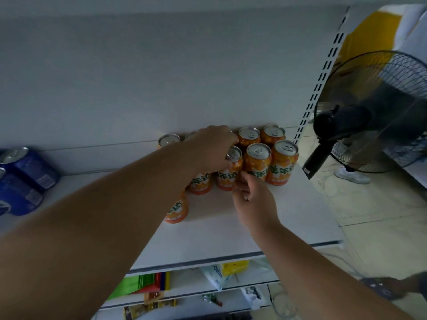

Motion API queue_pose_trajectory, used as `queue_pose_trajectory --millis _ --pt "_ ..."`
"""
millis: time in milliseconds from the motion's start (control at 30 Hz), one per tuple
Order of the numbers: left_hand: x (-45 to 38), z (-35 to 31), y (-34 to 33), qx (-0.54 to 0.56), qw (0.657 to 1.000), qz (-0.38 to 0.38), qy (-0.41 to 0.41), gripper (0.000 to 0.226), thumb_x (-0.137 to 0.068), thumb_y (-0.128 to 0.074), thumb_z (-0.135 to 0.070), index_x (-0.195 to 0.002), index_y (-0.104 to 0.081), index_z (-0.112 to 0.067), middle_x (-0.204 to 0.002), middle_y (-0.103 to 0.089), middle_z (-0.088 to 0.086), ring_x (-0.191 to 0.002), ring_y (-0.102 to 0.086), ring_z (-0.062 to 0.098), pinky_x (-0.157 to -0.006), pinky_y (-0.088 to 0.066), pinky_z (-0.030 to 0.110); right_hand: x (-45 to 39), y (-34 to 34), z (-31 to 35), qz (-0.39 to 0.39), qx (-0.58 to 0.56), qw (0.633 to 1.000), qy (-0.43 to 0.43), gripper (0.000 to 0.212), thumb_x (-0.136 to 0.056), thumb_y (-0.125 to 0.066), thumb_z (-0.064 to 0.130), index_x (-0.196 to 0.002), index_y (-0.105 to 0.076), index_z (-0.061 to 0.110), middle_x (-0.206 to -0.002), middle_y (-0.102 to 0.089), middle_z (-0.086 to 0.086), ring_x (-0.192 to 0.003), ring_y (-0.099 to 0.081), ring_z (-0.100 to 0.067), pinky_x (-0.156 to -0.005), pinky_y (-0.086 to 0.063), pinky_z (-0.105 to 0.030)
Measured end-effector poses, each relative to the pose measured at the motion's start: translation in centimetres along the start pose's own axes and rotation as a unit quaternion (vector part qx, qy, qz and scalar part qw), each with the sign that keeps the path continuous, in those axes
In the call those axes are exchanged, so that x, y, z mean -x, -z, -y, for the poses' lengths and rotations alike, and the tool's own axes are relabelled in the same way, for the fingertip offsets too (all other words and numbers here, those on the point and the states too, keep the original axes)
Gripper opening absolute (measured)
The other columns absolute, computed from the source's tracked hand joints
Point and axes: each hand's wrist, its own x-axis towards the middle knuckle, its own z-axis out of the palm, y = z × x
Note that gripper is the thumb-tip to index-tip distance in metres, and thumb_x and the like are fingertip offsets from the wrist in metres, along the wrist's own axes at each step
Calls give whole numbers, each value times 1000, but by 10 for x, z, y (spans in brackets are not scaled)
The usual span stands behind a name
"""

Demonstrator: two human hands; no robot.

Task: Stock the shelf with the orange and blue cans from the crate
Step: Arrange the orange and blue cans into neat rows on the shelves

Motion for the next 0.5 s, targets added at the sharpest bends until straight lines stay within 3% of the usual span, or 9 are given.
queue_pose_trajectory --millis 67,300,500 --pt "-1 -2 -1 -7 1000 0 2 52 -72 -71 -44 -117 -59 -22 -110 -52 2 -100 -55 25 -81 -51 49 -1 1 -1 3 2 1000 8 50 -90 -59 27 -139 -50 19 -126 -61 1 -109 -61 -14 -92 -53 -37" --pt "11 0 2 51 998 -16 33 41 -71 -71 -52 -92 -65 -17 -87 -55 1 -75 -57 19 -68 -53 41 0 0 3 -6 -5 1000 19 41 -91 -60 31 -131 -56 21 -118 -62 4 -103 -61 -11 -87 -53 -33" --pt "5 5 0 45 998 -18 34 43 -74 -71 -55 -96 -66 -18 -87 -52 -1 -75 -54 17 -59 -41 31 -4 -7 4 -3 0 1000 -4 47 -87 -65 29 -132 -55 25 -117 -64 4 -105 -62 -13 -86 -53 -33"
